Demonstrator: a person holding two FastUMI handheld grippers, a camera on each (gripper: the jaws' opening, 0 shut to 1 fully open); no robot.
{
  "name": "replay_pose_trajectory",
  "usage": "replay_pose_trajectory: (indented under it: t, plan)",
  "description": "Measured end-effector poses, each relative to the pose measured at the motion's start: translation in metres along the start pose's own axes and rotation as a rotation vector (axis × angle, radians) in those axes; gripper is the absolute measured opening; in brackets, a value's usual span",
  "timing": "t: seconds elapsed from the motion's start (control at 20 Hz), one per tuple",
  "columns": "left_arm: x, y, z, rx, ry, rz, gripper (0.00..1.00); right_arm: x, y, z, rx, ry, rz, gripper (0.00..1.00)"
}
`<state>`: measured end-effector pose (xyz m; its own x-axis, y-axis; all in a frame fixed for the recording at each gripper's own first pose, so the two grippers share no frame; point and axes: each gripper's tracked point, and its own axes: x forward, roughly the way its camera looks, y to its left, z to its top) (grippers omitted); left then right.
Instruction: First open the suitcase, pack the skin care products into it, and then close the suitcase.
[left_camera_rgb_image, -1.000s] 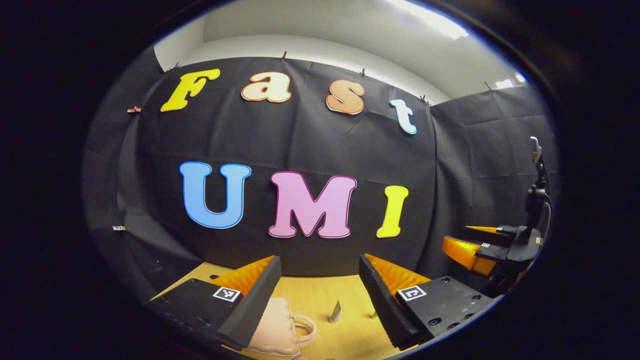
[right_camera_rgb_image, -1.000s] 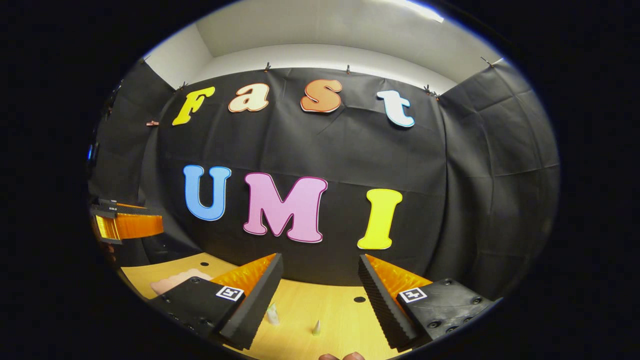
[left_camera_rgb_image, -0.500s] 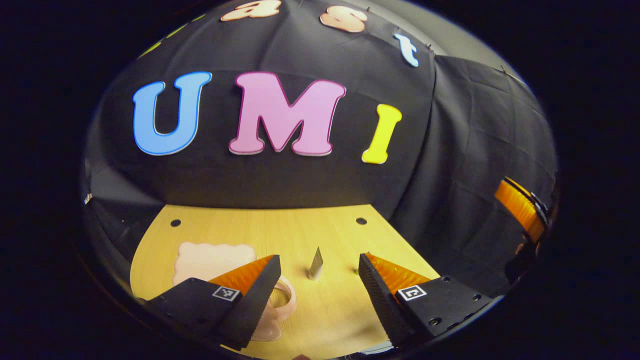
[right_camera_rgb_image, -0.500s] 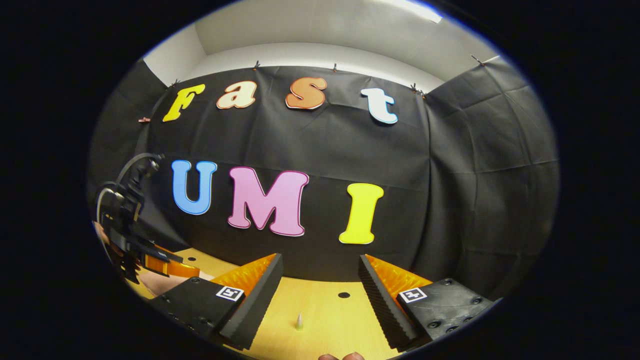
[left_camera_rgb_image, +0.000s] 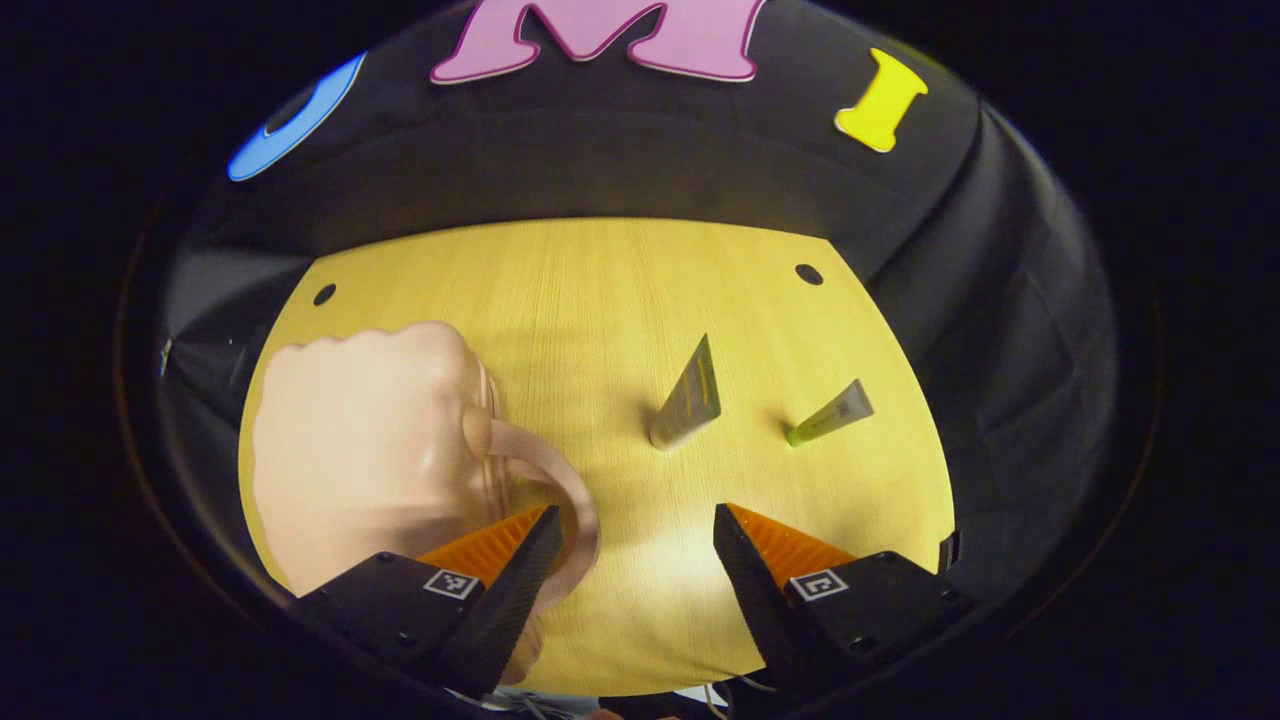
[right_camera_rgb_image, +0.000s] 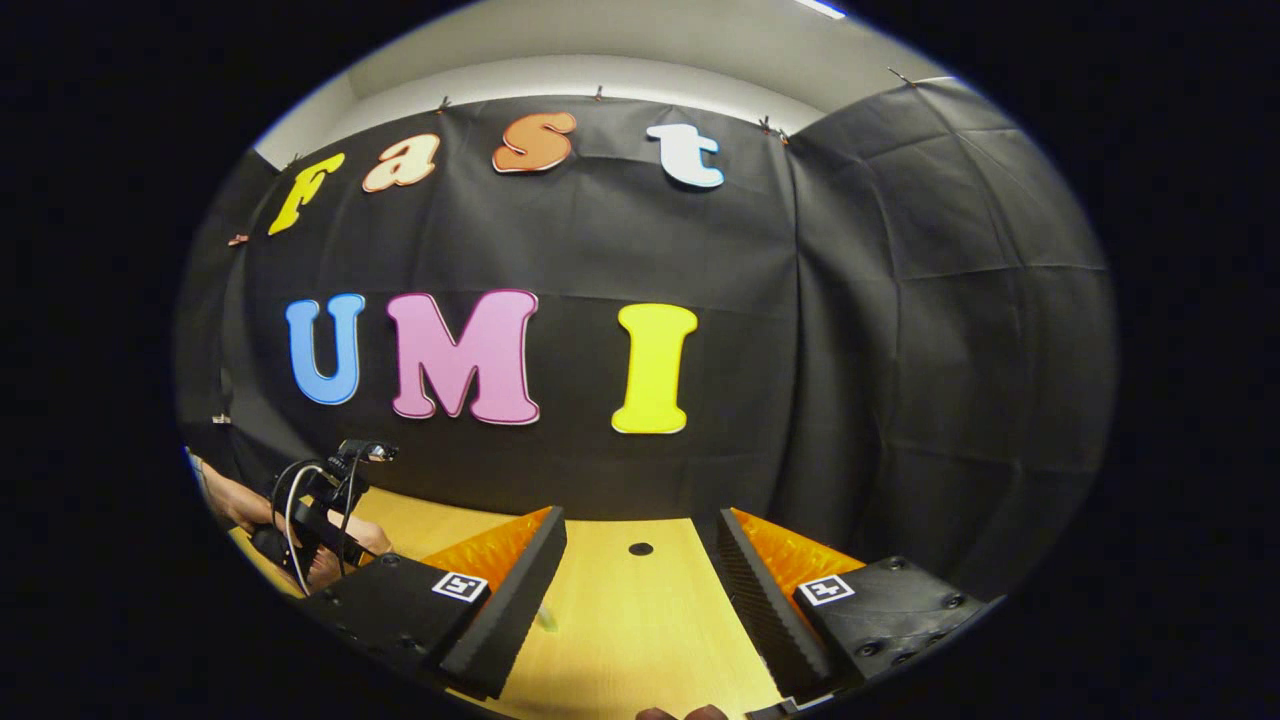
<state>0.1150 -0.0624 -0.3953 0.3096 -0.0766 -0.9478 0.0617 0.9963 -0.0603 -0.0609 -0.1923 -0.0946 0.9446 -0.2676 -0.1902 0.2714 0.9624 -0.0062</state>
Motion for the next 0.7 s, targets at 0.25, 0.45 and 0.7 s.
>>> replay_pose_trajectory:
  t: [0.25, 0.45, 0.7]
  plan:
    - [0.052, 0.018, -0.007, -0.106, 0.109, 0.068, 0.97, 0.004, -0.033, -0.019, 0.008, 0.066, -0.058, 0.96]
    - [0.074, 0.017, -0.016, -0.161, 0.148, 0.061, 0.91, 0.010, -0.042, -0.025, -0.008, 0.084, -0.065, 0.96]
    - [0.066, 0.034, -0.008, -0.104, 0.121, 0.103, 0.40, 0.021, -0.036, -0.029, -0.010, 0.093, -0.028, 0.96]
